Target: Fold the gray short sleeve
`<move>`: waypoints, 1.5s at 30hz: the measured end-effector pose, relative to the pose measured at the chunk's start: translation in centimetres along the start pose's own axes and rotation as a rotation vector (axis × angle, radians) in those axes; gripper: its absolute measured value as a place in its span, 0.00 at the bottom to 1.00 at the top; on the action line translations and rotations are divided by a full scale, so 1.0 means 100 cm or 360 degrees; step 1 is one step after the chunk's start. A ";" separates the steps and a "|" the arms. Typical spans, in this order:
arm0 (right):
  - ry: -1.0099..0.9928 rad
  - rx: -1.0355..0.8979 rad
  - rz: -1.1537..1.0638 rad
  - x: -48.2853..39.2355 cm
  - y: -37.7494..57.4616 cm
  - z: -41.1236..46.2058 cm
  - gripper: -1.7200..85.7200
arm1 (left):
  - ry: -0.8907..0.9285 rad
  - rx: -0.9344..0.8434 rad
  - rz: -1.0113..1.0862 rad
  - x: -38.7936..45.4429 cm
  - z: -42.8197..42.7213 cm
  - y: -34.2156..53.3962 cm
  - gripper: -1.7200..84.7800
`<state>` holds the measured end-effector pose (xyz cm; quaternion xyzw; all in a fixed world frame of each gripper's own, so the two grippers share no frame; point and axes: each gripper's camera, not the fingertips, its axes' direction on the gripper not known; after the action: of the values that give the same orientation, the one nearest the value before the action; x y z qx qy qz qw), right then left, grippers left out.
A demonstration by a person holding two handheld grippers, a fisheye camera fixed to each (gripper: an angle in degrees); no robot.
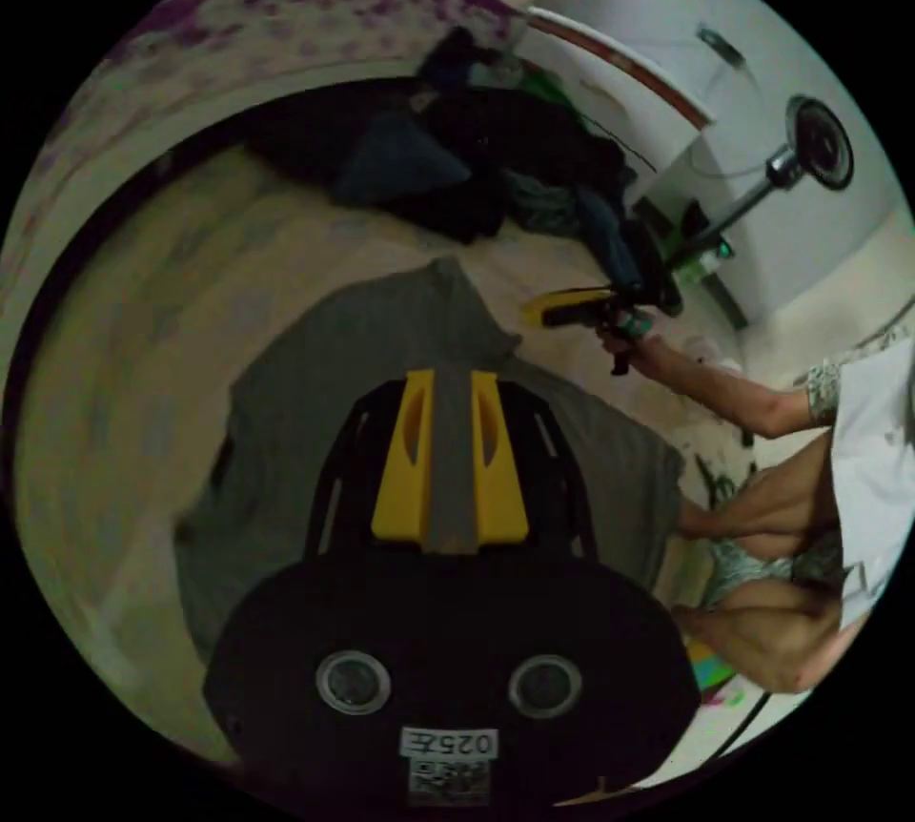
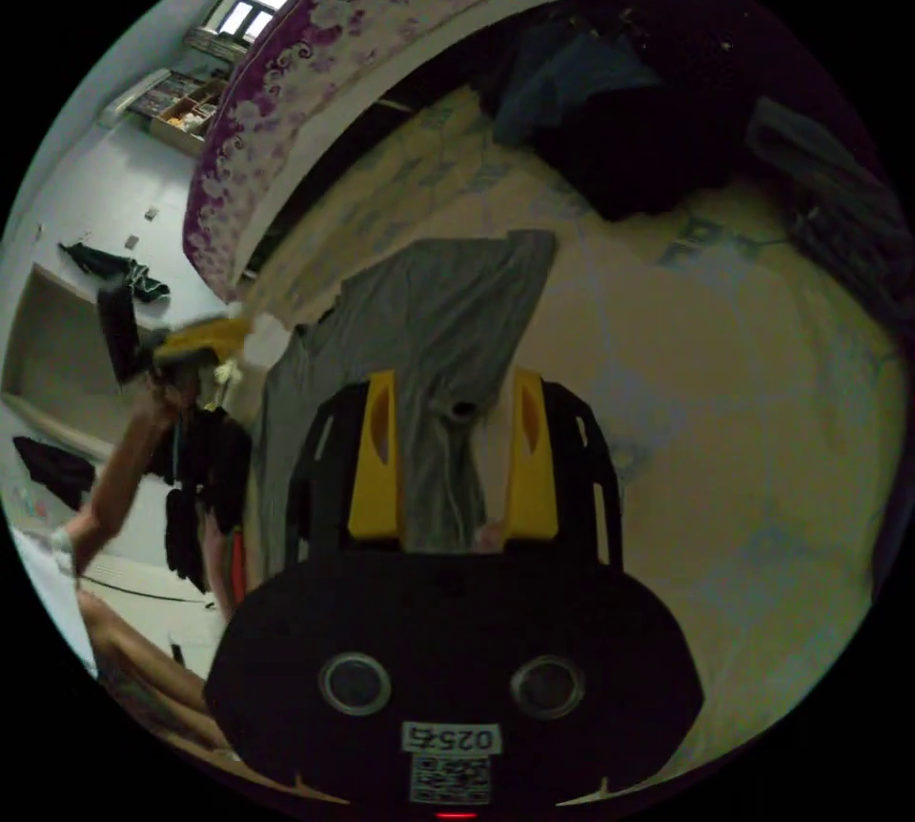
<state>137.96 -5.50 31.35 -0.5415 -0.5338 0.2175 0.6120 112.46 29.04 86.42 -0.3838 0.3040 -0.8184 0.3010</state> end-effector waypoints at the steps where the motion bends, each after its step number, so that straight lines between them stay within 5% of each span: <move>1: 0.0004 0.0008 -0.0015 -0.003 -0.002 0.003 0.21 | -0.0020 -0.0057 0.0061 -0.004 0.021 -0.017 0.05; 9: 0.0770 -0.0082 -0.0361 -0.026 -0.016 0.045 0.12 | -0.0604 -0.0802 0.0354 -0.014 0.282 -0.099 0.04; 18: 0.0137 0.0094 0.0195 0.089 -0.035 0.000 0.11 | -0.0792 -0.0659 0.0358 -0.008 0.387 -0.079 0.01; 25: 0.0377 0.0000 -0.0329 0.035 -0.093 0.061 0.18 | -0.0545 -0.0529 0.0414 0.000 0.406 -0.056 0.01; 32: 0.0174 0.0066 0.0131 0.124 -0.126 0.093 0.17 | -0.0492 -0.0718 0.0486 -0.001 0.432 -0.040 0.01; 40: 0.0139 0.0082 0.0147 0.176 -0.170 0.156 0.09 | -0.0473 -0.0779 0.0551 0.007 0.403 -0.045 0.01; 45: -0.0054 0.0187 -0.0080 0.175 -0.177 0.191 0.02 | -0.0460 -0.0646 0.0287 -0.003 0.347 -0.041 0.01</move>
<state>121.32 11.82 51.53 -0.4875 -0.5437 0.2422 0.6388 139.68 22.60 107.34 -0.5206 0.4487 -0.6473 0.3297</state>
